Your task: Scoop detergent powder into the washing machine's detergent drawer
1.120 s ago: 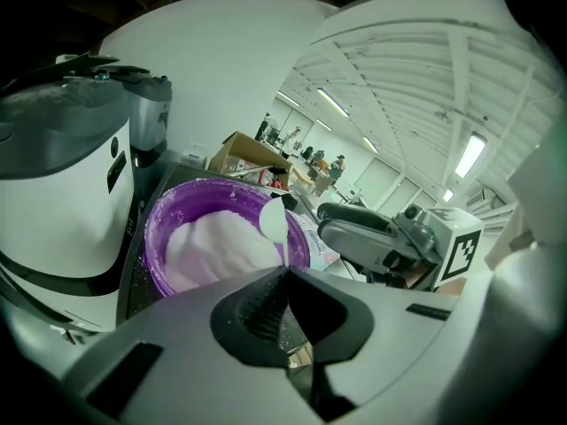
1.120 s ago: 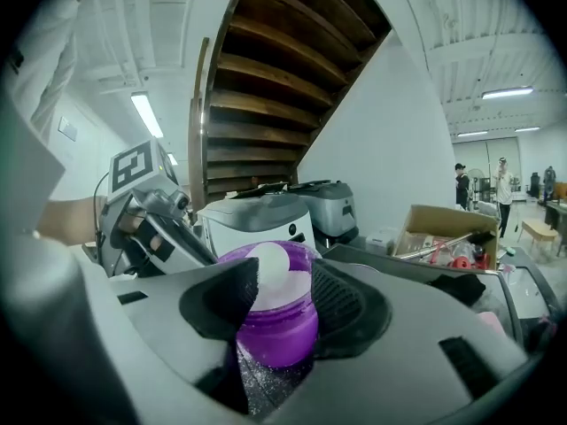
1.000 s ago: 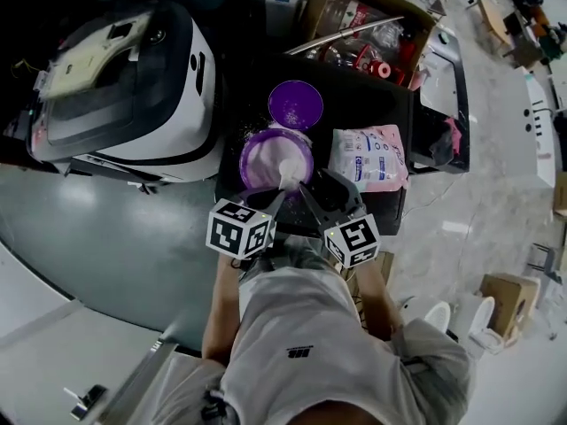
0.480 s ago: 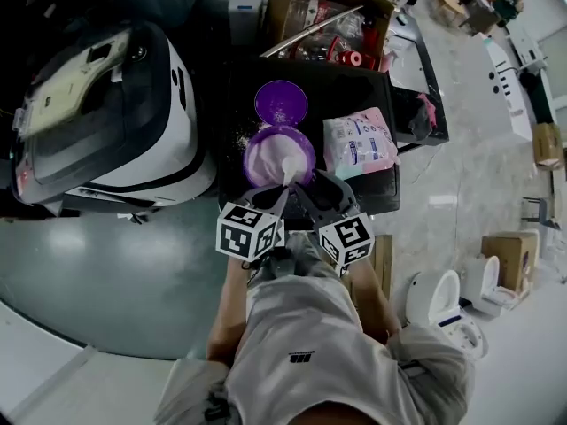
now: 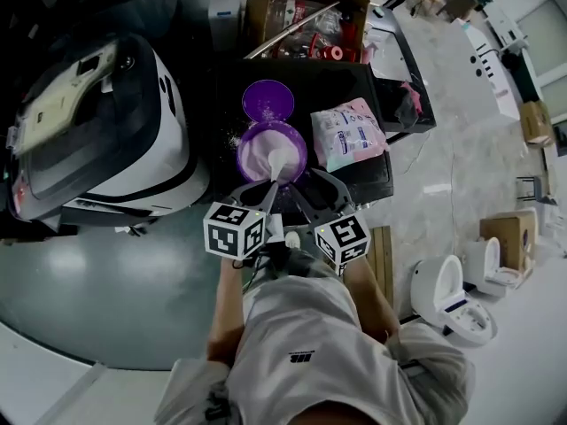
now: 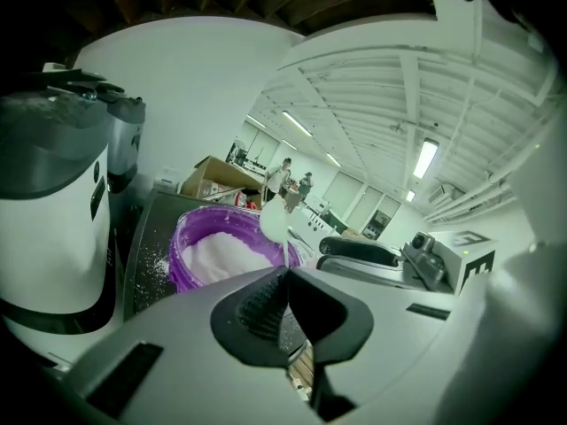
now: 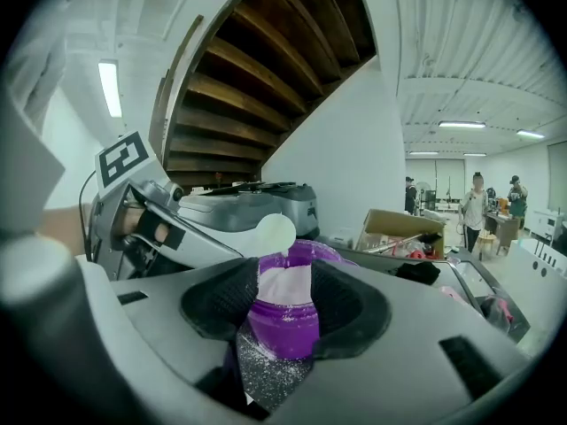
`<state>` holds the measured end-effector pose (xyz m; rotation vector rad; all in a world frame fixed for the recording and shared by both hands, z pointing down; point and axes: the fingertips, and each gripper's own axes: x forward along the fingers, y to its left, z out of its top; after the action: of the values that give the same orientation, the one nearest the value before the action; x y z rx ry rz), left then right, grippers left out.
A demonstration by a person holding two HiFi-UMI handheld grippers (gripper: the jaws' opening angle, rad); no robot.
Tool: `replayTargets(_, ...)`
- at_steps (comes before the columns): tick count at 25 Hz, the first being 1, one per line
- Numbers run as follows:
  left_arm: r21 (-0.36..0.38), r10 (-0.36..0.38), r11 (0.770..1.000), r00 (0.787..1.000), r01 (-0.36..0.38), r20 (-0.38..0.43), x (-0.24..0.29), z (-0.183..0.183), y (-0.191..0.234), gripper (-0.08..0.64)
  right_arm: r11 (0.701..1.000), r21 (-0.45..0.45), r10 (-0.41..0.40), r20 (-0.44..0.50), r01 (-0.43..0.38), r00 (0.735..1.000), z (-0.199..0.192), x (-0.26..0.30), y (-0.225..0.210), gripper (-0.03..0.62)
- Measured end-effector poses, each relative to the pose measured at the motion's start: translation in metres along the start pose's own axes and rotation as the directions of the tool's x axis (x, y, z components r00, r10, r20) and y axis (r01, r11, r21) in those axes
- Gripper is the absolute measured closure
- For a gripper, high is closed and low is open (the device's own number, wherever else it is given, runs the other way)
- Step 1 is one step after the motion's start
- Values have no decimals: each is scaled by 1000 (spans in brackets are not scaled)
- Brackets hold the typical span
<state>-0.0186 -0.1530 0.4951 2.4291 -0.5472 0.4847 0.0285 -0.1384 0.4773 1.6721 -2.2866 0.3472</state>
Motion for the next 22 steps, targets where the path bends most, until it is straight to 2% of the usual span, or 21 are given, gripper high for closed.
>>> replayTargets(5, 2, 41, 999, 999, -41, 26, -13, -1, -7, 545, 999, -9, 31, 12, -31, 999, -2, -11, 5, 407)
replayTargets(10, -21, 114, 993, 992, -113, 61, -30, -10, -16, 545, 996, -15, 85, 24, -85, 996, -6, -25, 11, 407)
replayTargets(18, -61, 251, 967, 965, -246, 72, -58, -38, -30, 545, 983, -19, 185, 37, -184, 982, -16, -52, 21, 407)
replayTargets(22, -89, 295, 953, 953, -289, 69, -74, -55, -33, 545, 975, -25, 222, 28, -221, 975, -23, -58, 31, 407)
